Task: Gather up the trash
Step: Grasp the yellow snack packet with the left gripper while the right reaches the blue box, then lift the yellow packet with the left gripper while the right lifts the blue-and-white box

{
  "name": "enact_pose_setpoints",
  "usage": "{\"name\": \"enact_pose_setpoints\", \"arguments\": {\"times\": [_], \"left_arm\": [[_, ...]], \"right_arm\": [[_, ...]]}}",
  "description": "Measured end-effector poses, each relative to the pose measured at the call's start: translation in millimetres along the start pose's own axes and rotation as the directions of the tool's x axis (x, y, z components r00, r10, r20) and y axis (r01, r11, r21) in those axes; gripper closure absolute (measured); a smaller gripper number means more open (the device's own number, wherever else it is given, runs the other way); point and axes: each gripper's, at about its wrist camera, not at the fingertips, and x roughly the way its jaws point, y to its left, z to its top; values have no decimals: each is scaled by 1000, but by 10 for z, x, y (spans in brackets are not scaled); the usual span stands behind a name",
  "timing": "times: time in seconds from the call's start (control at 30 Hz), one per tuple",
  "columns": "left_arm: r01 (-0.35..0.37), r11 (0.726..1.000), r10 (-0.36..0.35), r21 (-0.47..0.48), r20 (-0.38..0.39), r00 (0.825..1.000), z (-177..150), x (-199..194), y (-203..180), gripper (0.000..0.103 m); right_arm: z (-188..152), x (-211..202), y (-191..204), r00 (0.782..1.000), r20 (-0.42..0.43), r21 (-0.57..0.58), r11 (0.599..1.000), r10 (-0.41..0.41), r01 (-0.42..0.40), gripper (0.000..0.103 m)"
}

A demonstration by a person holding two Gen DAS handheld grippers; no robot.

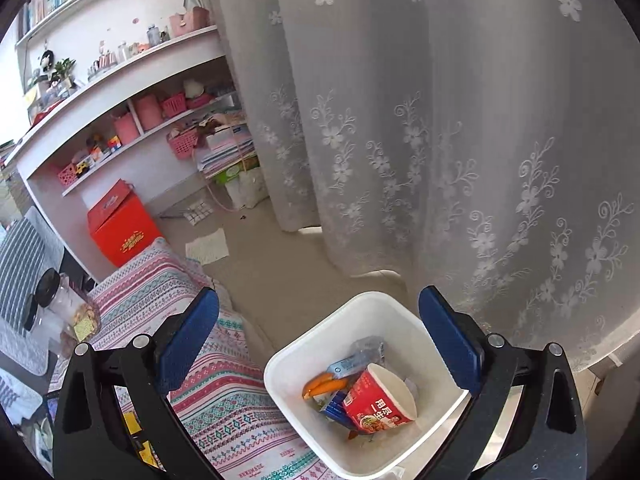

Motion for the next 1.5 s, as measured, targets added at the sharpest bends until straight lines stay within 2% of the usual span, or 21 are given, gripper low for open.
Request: {"name": "enact_pose_setpoints", "arguments": {"times": [0.1, 0.17, 0.2, 0.23, 0.27, 0.33, 0.37, 0.43, 0.53, 0.63, 0.7, 0.8, 0.87, 0.93, 1.07, 1.13, 1.27, 1.33, 1.37, 1.4, 1.5], "left_arm": [[-39, 999, 39, 21, -27, 999, -35, 133, -23, 14], [-21, 1000, 22, 17, -50, 999, -72, 209, 20, 28], [1, 1000, -1, 9, -39, 999, -96, 193, 51, 29], [2, 1000, -1, 10, -29, 1000, -118, 166, 80, 40], [8, 1000, -7, 9, -24, 1000, -136, 137, 116, 45], [28, 1000, -28, -7, -23, 999, -170, 61, 228, 66], [38, 999, -38, -21, -12, 999, -181, 7, 290, 72], [19, 999, -18, -40, 30, 999, -241, -124, 439, 76], [58, 992, -48, -114, 87, 995, -320, -421, 755, 77], [102, 972, -60, -214, 194, 979, -405, -877, 1174, 78], [131, 955, -51, -267, 288, 956, -527, -1238, 1407, 78], [211, 923, -59, -322, 423, 904, -714, -1704, 1691, 77], [209, 912, -13, -353, 485, 874, -785, -1852, 1877, 77], [175, 903, 53, -391, 506, 861, -831, -1906, 2029, 77], [148, 886, 99, -439, 491, 865, -851, -1876, 2305, 77], [157, 881, 91, -447, 485, 870, -855, -1867, 2408, 77], [149, 882, 108, -447, 499, 860, -865, -1898, 2533, 77], [141, 885, 114, -443, 501, 858, -879, -1890, 2544, 77], [141, 886, 111, -441, 498, 860, -876, -1881, 2557, 77], [141, 886, 109, -442, 495, 862, -887, -1862, 2565, 77], [151, 875, 102, -459, 481, 871, -906, -1801, 2645, 77]], "right_arm": [[-31, 33, 165, 1000, -19, -29, 999, 15, -16, 7], [-61, 50, 285, 999, -30, -50, 998, 26, -28, 7], [-76, 63, 347, 999, -36, -61, 998, 30, -32, 7], [-93, 80, 414, 998, -44, -73, 997, 34, -37, 7], [-118, 99, 470, 998, -53, -83, 995, 41, -45, 7], [-173, 162, 606, 995, -85, -99, 993, 59, -67, 7], [-209, 204, 673, 992, -107, -101, 991, 73, -84, 7], [-297, 309, 811, 981, -164, -95, 988, 105, -121, 7], [-466, 471, 1071, 959, -252, -94, 983, 129, -157, 7], [-659, 621, 1364, 939, -318, -112, 979, 129, -172, 7], [-796, 708, 1576, 931, -346, -142, 975, 114, -172, 7], [-1041, 839, 1922, 923, -377, -211, 963, 78, -168, 7], [-1198, 934, 2129, 916, -397, -248, 954, 58, -168, 7], [-1358, 1051, 2327, 912, -410, -282, 948, 20, -148, 7], [-1567, 1345, 2591, 903, -421, -333, 940, -83, -69, 7], [-1630, 1490, 2642, 892, -432, -342, 939, -132, -26, 7], [-1682, 1677, 2646, 869, -474, -288, 958, -143, 0, 10], [-1697, 1735, 2651, 855, -502, -267, 964, -129, -11, 23], [-1701, 1749, 2651, 852, -509, -256, 967, -123, -14, 26], [-1699, 1740, 2650, 855, -504, -248, 969, -118, -12, 27], [-1689, 1694, 2696, 868, -487, -248, 968, -102, -25, 50]]}}
